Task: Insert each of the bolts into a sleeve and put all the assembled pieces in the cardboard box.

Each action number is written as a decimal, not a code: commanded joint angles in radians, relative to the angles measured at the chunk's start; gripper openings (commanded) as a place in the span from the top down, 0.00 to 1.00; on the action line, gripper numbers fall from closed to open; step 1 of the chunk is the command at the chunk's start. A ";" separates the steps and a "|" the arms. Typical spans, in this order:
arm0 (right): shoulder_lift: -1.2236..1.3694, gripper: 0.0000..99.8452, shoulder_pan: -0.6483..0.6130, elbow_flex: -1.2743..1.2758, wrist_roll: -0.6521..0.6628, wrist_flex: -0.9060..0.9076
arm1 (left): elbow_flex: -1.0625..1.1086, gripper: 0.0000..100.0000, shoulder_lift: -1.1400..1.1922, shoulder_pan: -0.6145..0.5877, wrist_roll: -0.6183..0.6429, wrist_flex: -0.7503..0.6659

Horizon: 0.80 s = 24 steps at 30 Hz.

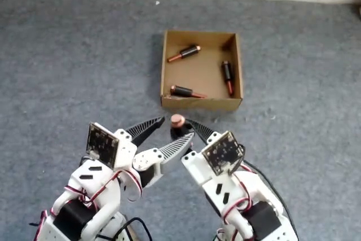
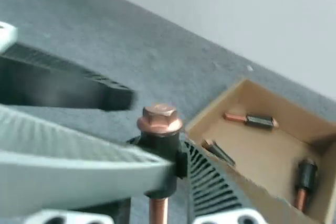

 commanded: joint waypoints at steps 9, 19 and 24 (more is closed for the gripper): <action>-0.021 0.99 0.211 0.125 0.000 -0.021 | -0.090 0.73 0.007 -0.271 -0.020 0.215; -0.019 0.99 0.266 0.127 0.000 -0.021 | 0.147 0.98 0.007 -0.516 -0.020 0.057; -0.019 0.99 0.288 0.125 -0.055 -0.021 | 0.297 0.99 0.007 -0.533 -0.020 -0.049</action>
